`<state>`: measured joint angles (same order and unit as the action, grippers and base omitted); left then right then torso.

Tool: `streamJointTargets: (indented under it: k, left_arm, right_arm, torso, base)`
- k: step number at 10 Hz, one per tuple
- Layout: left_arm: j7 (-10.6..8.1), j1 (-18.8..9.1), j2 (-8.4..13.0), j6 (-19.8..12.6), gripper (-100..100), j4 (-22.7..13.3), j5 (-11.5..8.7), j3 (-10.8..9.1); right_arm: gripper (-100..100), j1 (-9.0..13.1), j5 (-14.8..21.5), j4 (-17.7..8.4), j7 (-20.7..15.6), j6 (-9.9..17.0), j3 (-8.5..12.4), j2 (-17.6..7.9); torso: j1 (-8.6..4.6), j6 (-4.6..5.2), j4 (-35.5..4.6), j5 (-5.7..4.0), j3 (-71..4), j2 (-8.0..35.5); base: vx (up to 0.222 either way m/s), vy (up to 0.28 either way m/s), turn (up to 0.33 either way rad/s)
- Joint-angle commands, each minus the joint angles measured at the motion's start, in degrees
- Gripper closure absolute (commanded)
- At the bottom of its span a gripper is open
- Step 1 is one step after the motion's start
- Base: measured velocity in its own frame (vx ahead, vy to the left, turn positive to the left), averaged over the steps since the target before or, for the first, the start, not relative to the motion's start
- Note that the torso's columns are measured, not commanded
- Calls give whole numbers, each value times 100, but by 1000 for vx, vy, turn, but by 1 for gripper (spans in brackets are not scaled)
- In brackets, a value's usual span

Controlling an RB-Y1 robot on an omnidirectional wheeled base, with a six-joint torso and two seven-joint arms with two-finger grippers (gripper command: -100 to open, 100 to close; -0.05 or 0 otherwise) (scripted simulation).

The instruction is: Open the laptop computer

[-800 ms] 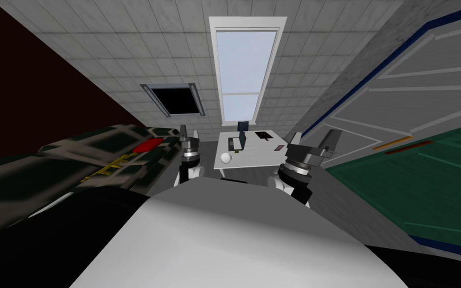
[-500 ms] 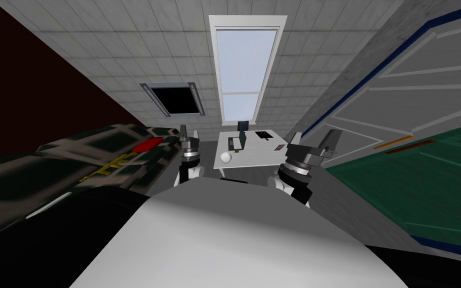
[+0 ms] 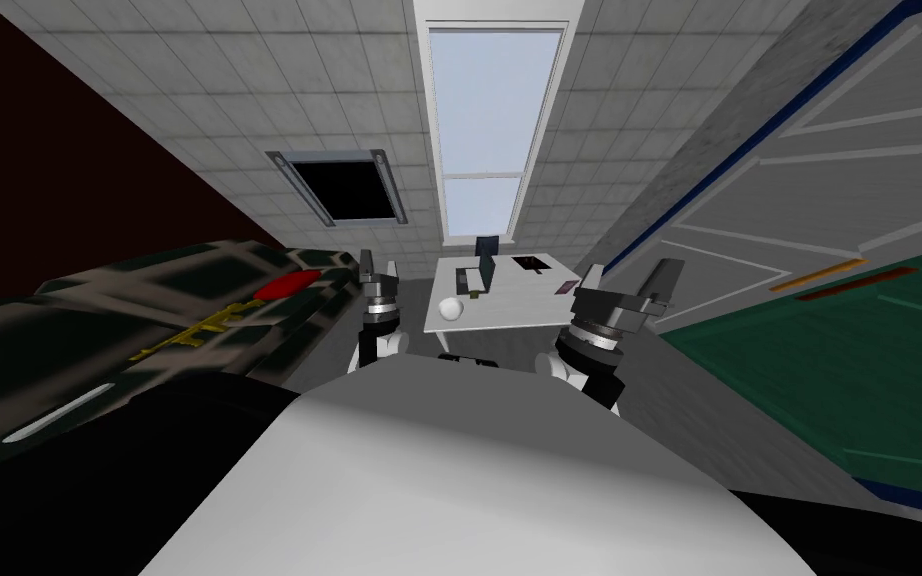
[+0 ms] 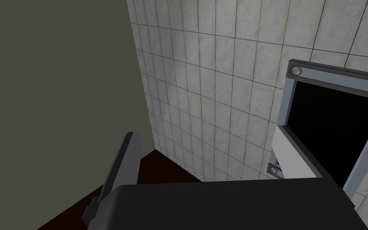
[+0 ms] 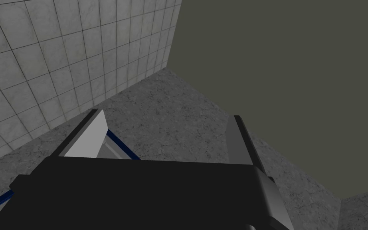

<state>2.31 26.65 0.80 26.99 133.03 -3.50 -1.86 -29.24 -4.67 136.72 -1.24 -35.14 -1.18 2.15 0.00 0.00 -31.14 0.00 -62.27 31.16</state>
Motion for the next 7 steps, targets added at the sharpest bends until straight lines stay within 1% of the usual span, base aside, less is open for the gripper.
streamJointTargets:
  k: [1,2,3,4,6,7]
  left_arm:
    - [0,0,0,0,0,0,0,0]
    - [-3,-43,188,-43,-100,-44,12,-2]
    - [-6,-87,315,-87,-100,-90,24,-3]
    - [-9,-146,438,-146,-100,-149,40,-5]
    - [-19,-301,644,-301,-100,-308,83,-11]
    - [-32,-498,784,-498,-100,-511,138,-18]
  right_arm:
    - [0,0,0,0,0,0,0,0]
    - [0,0,0,0,0,0,0,0]
    - [0,0,0,-2,0,0,0,0]
    - [0,-1,0,-3,0,0,0,1]
    - [0,-1,0,-3,0,0,-1,1]
    - [0,-1,0,-3,0,0,-1,1]
  torso:
    - [0,0,-423,0,-846,423]
    - [0,0,-846,0,-1692,846]
    - [-4,0,-1034,-1,-2087,1038]
    - [-10,0,-1090,-3,-2199,1091]
    - [-7,0,-1111,-2,-2232,1107]
    - [-6,0,-1113,-2,-2230,1112]
  base:
    - [0,0,0]
    - [9,-18,0]
    - [6,-44,1]
    - [7,-59,3]
    - [14,-74,1]
    - [21,-135,4]
